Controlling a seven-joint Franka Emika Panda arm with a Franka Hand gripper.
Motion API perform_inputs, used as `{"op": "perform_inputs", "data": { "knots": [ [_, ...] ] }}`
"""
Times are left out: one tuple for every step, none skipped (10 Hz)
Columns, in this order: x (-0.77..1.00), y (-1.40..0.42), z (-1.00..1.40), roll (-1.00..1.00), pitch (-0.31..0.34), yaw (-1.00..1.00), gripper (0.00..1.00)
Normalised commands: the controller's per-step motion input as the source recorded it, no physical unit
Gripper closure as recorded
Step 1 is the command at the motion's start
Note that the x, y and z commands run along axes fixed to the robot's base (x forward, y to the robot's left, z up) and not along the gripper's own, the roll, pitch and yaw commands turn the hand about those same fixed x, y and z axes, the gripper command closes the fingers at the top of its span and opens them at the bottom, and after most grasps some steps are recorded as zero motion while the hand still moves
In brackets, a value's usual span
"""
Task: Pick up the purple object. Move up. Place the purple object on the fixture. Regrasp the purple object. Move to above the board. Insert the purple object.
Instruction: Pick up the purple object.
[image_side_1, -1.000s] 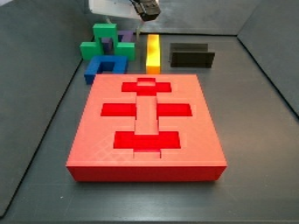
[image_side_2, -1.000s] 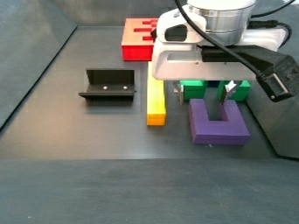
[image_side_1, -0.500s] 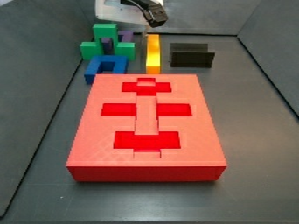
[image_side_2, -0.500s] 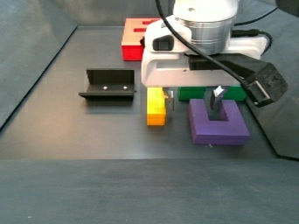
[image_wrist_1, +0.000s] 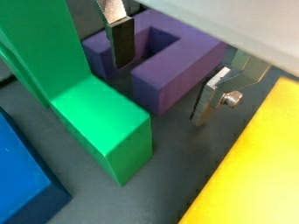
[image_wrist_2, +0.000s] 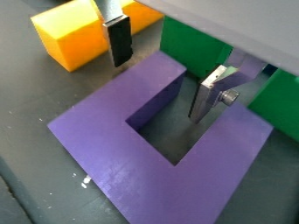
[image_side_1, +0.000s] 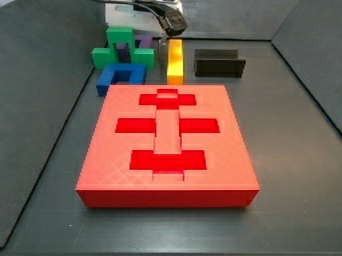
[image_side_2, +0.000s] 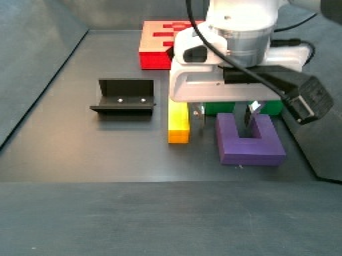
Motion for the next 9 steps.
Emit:
{"op": "perform_inputs", "data": {
  "knots": [
    [0.00, 0.00, -0.06, 0.00, 0.000, 0.00, 0.00],
    [0.00, 0.00, 0.00, 0.00, 0.000, 0.00, 0.00],
    [0.00, 0.00, 0.00, 0.00, 0.000, 0.00, 1.00],
    [0.00, 0.00, 0.00, 0.00, 0.000, 0.00, 1.00],
    [0.00, 0.00, 0.00, 0.00, 0.000, 0.00, 1.00],
    [0.00, 0.00, 0.00, 0.00, 0.000, 0.00, 1.00],
    [0.00, 0.00, 0.00, 0.00, 0.000, 0.00, 1.00],
    [0.00, 0.00, 0.00, 0.00, 0.000, 0.00, 1.00],
    [0.00, 0.00, 0.00, 0.00, 0.000, 0.00, 1.00]
  ]
}}
